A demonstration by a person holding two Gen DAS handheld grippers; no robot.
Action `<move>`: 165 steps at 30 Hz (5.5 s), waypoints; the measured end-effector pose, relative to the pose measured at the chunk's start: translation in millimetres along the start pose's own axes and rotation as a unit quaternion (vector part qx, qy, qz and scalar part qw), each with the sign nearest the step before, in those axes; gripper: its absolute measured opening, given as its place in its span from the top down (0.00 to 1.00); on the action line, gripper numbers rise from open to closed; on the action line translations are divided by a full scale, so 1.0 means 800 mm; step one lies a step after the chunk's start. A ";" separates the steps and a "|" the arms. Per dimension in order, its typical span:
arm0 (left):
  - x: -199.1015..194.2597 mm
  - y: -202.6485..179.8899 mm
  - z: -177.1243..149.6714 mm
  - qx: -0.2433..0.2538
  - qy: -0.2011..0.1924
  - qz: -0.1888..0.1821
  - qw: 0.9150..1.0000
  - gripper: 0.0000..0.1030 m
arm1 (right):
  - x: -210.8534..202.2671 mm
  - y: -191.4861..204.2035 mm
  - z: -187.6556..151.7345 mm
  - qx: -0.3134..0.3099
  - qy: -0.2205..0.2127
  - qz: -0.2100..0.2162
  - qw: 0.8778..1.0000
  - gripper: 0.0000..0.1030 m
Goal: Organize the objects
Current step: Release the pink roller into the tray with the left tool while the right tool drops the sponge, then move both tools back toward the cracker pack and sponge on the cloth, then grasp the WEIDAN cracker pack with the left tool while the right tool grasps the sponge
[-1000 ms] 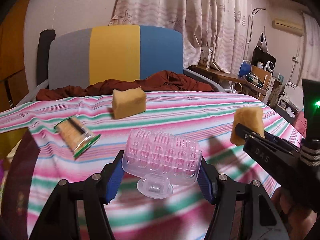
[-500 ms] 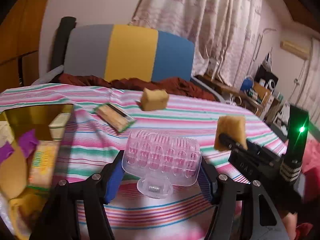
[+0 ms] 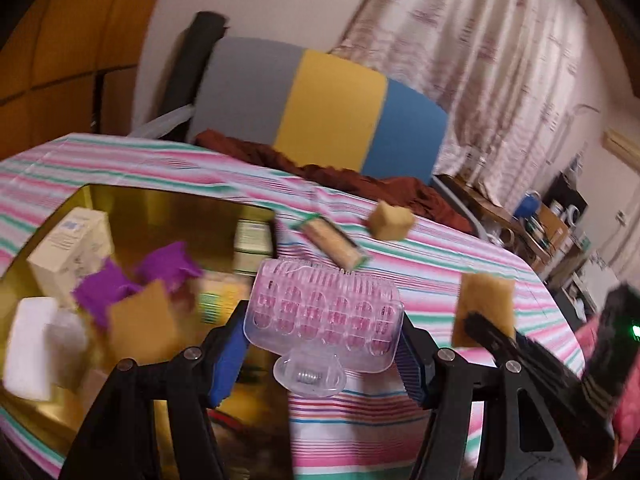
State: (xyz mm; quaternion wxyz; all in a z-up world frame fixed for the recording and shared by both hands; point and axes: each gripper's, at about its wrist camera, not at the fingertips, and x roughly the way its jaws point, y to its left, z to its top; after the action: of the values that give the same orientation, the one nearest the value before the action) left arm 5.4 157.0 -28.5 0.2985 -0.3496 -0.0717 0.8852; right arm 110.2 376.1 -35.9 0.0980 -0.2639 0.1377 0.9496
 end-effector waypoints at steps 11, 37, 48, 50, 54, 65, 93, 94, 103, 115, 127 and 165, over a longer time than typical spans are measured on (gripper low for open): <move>0.040 0.127 0.077 -0.080 0.040 0.063 0.994 0.36 | 0.010 0.066 -0.002 -0.020 0.026 0.060 0.998 0.60; -0.069 0.204 0.065 -0.162 -0.085 0.161 0.970 0.02 | 0.097 0.166 0.065 -0.071 0.131 0.198 0.969 0.60; -0.091 0.240 0.059 -0.204 -0.076 0.186 0.958 0.02 | 0.193 0.281 0.084 -0.179 0.218 0.206 0.937 0.60; -0.094 0.242 0.057 -0.206 -0.075 0.189 0.957 0.02 | 0.217 0.299 0.082 -0.200 0.240 0.194 0.930 0.60; -0.096 0.248 0.053 -0.215 -0.071 0.186 0.956 0.02 | 0.258 0.317 0.075 -0.214 0.269 0.170 0.924 0.58; -0.094 0.250 0.050 -0.223 -0.072 0.183 0.955 0.02 | 0.261 0.307 0.094 -0.176 0.253 0.184 0.933 0.52; -0.014 0.024 0.027 -0.073 -0.006 0.061 0.996 0.00 | 0.117 0.011 0.041 -0.073 0.120 -0.040 0.989 0.52; -0.011 0.014 0.027 -0.066 -0.003 0.055 0.996 0.00 | 0.115 0.005 0.040 -0.074 0.117 -0.049 0.989 0.52; 0.063 -0.061 0.040 -0.043 0.047 0.033 0.997 0.00 | 0.099 -0.051 0.033 -0.053 0.071 -0.097 0.991 0.52; 0.181 -0.120 0.061 -0.013 0.075 0.050 0.996 0.00 | 0.073 -0.110 0.026 0.018 -0.006 -0.162 0.987 0.51; 0.308 -0.107 0.074 0.017 0.146 0.170 0.974 0.10 | 0.064 -0.098 0.021 -0.002 -0.044 -0.179 0.983 0.51; 0.273 -0.082 0.036 0.031 0.061 0.054 0.996 0.52 | 0.225 -0.131 0.161 -0.004 0.074 -0.031 0.997 0.23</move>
State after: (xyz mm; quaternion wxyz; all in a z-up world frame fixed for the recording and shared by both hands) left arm -108.2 338.5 -111.0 0.2651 -0.3965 -0.0071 0.8789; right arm -75.6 535.6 -46.7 0.1159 -0.3378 0.1325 0.9246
